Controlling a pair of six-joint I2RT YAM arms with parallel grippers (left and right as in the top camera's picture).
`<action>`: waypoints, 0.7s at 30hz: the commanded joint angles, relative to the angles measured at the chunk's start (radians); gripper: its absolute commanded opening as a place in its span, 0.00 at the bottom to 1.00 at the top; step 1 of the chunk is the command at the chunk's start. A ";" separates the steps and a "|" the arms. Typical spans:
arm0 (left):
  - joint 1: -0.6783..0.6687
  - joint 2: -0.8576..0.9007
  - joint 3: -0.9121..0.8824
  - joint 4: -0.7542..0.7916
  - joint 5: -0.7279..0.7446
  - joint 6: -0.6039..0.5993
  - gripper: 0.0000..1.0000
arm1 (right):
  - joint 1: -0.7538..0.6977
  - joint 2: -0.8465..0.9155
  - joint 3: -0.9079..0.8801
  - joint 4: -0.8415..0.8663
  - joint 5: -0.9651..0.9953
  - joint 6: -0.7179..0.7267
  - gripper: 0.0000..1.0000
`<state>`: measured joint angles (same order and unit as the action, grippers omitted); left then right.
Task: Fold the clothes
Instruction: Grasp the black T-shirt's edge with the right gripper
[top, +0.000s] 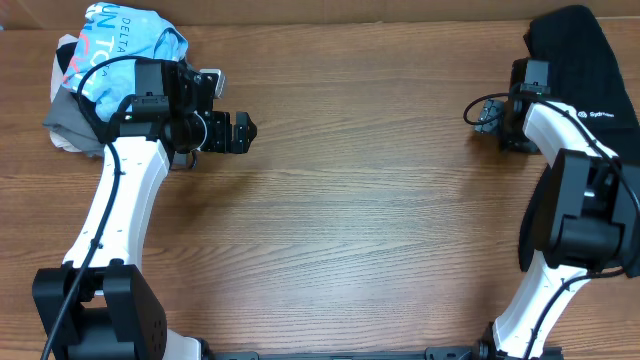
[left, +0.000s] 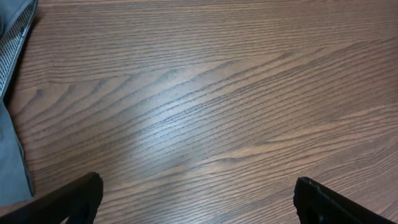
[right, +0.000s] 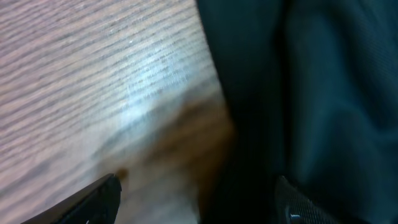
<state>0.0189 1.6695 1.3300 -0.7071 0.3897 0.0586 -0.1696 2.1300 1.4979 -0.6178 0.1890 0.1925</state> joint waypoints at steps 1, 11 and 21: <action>-0.007 0.004 0.021 0.002 0.019 -0.006 1.00 | -0.003 -0.093 0.006 -0.034 -0.011 0.026 0.81; -0.007 0.004 0.021 -0.004 0.019 -0.006 1.00 | -0.003 -0.037 -0.043 -0.063 -0.014 0.071 0.70; -0.007 0.004 0.021 -0.005 0.018 -0.006 0.97 | -0.003 -0.035 -0.104 0.036 -0.018 0.071 0.40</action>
<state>0.0189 1.6695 1.3304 -0.7109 0.3897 0.0586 -0.1696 2.0884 1.4002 -0.5987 0.1741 0.2527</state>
